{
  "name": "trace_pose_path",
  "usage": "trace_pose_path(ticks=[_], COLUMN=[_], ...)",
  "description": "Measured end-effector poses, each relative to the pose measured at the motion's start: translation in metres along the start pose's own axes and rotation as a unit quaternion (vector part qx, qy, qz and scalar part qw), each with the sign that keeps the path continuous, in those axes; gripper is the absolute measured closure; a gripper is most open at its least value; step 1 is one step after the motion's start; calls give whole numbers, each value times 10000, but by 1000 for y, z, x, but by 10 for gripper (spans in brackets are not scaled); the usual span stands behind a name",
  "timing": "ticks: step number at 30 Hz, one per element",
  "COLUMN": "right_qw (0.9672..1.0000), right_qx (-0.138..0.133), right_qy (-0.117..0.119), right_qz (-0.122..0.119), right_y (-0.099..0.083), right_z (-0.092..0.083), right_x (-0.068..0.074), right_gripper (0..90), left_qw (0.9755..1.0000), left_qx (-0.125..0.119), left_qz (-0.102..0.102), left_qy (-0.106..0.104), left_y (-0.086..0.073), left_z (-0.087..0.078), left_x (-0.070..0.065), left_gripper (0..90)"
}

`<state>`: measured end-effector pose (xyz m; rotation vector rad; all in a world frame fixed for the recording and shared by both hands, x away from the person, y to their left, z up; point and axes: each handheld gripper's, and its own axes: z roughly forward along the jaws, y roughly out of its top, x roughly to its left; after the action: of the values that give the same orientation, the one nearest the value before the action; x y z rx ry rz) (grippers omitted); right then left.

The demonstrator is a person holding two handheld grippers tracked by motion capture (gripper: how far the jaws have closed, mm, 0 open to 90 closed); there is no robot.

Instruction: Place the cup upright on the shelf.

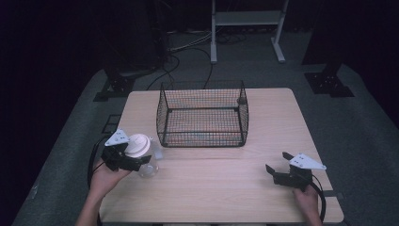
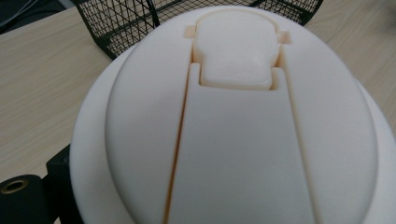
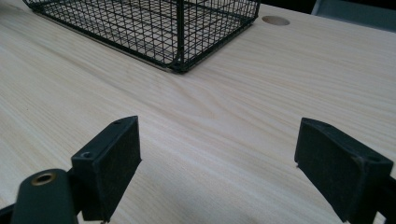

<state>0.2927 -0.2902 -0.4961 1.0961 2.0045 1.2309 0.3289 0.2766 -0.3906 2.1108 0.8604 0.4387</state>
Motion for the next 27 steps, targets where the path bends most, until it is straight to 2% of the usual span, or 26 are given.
trace_pose_path(ticks=[7,11,16,23,27], right_qw=[10000,10000,10000,10000,10000], right_qx=[-8,-16,-20,-28,-33], right_qy=[1,0,1,8,7], right_qz=[7,13,16,19,14], right_y=[0,0,0,0,0], right_z=[0,0,0,0,0], right_x=[0,0,0,-1,0], right_gripper=[135,135,135,135,135], left_qw=[10000,9999,9992,9970,9957], left_qx=[-11,-28,-21,46,34], left_qz=[42,153,383,657,756], left_qy=[1,-5,-135,-416,-537], left_y=[3,10,23,44,53], left_z=[-2,-7,-10,-1,3], left_x=[-2,-7,-18,-37,-42], left_gripper=[52,52,52,52,52])
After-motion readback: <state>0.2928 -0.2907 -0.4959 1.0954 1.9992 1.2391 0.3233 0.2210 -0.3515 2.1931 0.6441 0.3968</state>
